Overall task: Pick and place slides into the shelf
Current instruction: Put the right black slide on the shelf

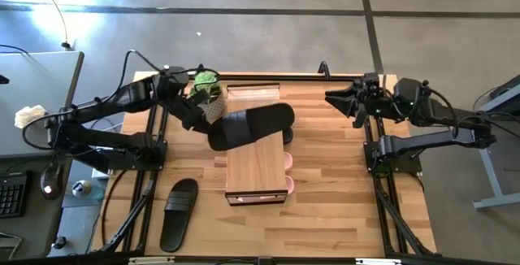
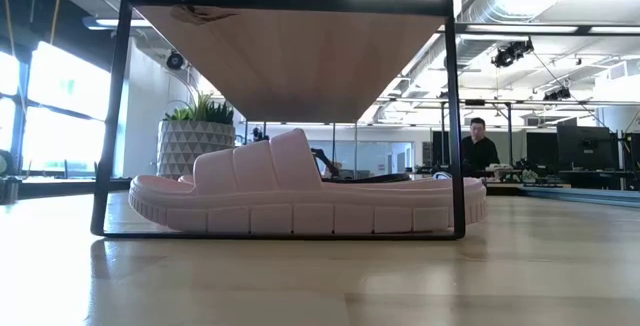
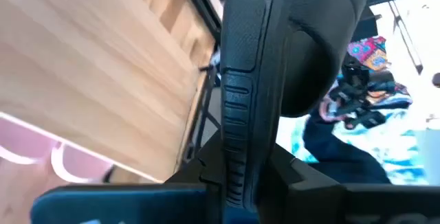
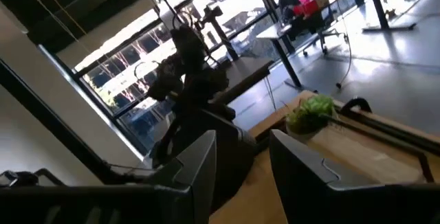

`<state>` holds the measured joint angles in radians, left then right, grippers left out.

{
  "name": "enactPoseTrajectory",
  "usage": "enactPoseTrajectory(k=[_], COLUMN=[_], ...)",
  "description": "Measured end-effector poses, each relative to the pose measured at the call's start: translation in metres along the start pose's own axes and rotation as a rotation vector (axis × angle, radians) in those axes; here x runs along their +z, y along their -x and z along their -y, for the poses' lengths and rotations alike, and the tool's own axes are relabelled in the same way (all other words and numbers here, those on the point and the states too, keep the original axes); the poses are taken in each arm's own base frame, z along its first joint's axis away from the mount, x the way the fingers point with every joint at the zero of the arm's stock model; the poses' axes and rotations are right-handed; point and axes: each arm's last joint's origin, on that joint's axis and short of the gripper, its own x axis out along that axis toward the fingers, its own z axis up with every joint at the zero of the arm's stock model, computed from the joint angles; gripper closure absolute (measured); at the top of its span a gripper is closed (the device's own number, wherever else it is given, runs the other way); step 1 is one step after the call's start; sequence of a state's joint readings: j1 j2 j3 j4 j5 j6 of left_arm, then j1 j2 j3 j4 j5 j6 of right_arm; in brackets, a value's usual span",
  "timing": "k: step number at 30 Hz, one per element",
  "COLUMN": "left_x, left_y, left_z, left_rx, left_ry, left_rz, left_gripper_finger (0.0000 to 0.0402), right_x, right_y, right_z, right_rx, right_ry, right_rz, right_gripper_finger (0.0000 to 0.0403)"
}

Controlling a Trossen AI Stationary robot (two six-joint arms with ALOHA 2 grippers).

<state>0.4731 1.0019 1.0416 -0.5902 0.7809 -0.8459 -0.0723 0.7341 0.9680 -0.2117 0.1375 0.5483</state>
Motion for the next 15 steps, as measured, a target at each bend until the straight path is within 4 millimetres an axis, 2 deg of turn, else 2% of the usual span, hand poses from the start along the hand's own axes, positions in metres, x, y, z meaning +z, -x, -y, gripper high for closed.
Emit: enactPoseTrajectory(k=[5, 15], left_x=[0.009, 0.018], left_y=[-0.002, -0.034], left_z=[-0.016, -0.057], left_rx=[-0.014, 0.072], left_ry=[0.086, 0.173], left_rz=[-0.090, -0.288], left_gripper_finger=[0.0375, 0.0375], right_x=[-0.008, -0.018], right_y=[-0.001, 0.000], right_z=[0.003, 0.008], right_rx=[-0.013, -0.042], right_ry=[-0.026, -0.086], right_rz=[-0.089, -0.209], right_gripper_finger=[0.0277, 0.0277])
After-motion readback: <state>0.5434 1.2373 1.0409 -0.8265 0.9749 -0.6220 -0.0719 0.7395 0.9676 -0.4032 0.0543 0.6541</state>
